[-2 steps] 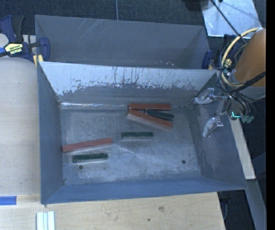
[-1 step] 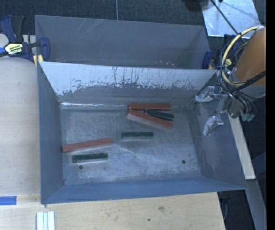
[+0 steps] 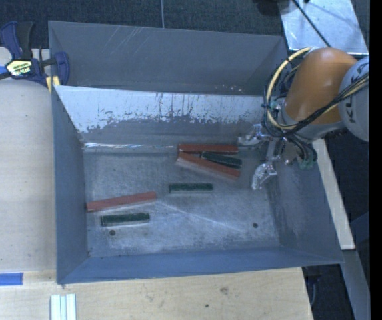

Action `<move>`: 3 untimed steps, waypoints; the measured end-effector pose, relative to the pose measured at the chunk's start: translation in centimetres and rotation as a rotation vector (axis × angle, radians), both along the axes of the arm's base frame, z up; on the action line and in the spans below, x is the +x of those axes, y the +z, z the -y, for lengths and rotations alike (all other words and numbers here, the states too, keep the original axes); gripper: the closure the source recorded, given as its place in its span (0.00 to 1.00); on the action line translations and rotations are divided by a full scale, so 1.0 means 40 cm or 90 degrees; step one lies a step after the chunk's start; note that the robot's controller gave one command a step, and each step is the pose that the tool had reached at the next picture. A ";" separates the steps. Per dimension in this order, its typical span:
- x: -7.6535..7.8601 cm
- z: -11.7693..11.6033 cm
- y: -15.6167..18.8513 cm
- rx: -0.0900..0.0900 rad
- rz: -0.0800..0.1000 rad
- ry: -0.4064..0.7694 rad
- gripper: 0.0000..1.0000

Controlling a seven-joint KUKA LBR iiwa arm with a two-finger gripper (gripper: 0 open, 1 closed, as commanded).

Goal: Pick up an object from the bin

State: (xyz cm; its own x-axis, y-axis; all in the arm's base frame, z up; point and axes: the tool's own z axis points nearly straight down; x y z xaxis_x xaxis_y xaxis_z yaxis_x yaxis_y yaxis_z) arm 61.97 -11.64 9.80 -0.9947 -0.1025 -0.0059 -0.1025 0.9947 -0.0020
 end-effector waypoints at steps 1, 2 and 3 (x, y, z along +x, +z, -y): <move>0.008 -0.039 -0.010 0.001 -0.004 -0.042 0.00; 0.007 -0.217 0.006 0.001 -0.002 -0.026 0.00; 0.015 -0.250 -0.016 0.004 -0.001 -0.004 0.00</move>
Offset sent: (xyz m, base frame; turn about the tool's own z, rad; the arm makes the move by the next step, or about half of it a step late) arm 0.0020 0.0977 0.0020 0.0292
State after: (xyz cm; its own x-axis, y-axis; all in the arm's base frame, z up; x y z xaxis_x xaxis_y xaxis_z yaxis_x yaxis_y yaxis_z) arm 62.57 -1.65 9.18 -0.9954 -0.0958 -0.0043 -0.0958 0.9954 0.0053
